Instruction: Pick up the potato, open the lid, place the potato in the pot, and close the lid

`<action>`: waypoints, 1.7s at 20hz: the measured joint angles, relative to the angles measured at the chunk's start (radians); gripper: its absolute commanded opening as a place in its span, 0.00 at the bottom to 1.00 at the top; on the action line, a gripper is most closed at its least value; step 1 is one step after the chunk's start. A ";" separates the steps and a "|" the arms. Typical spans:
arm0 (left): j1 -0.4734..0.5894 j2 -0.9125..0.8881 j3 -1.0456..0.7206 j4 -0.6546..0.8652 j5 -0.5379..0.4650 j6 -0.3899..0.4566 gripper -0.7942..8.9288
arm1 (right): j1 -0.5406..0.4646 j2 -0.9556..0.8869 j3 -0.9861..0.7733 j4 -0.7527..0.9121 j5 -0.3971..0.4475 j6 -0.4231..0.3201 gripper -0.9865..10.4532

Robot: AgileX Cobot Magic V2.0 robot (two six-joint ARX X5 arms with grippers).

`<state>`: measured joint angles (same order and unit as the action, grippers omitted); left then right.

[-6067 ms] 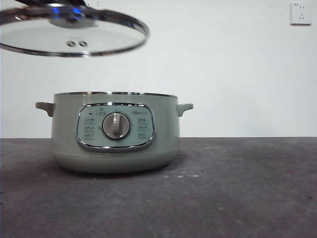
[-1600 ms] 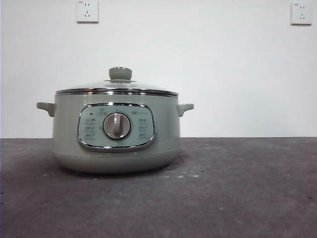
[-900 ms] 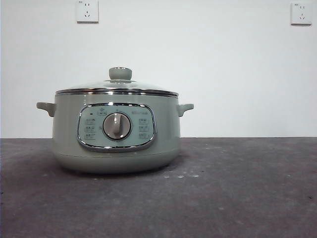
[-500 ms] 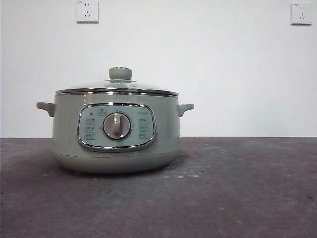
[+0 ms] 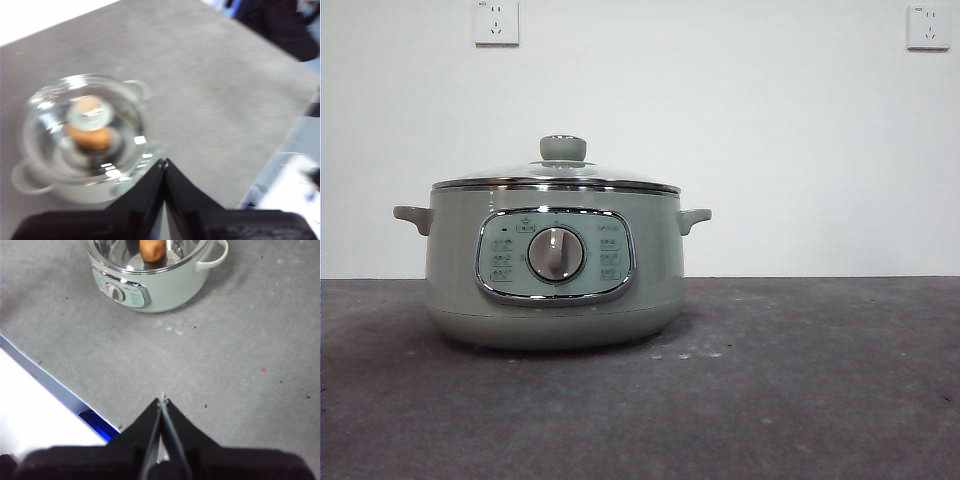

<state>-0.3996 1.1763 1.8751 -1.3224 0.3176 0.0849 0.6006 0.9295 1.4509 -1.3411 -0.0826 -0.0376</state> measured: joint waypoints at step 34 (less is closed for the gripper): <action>0.406 -1.167 -1.801 1.176 -0.185 -0.028 0.08 | 0.000 0.096 0.000 0.003 0.050 0.000 0.09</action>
<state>0.0067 0.0093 0.0738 -0.1467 0.1329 0.0570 0.6006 1.0256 1.4509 -1.3384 -0.0330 -0.0372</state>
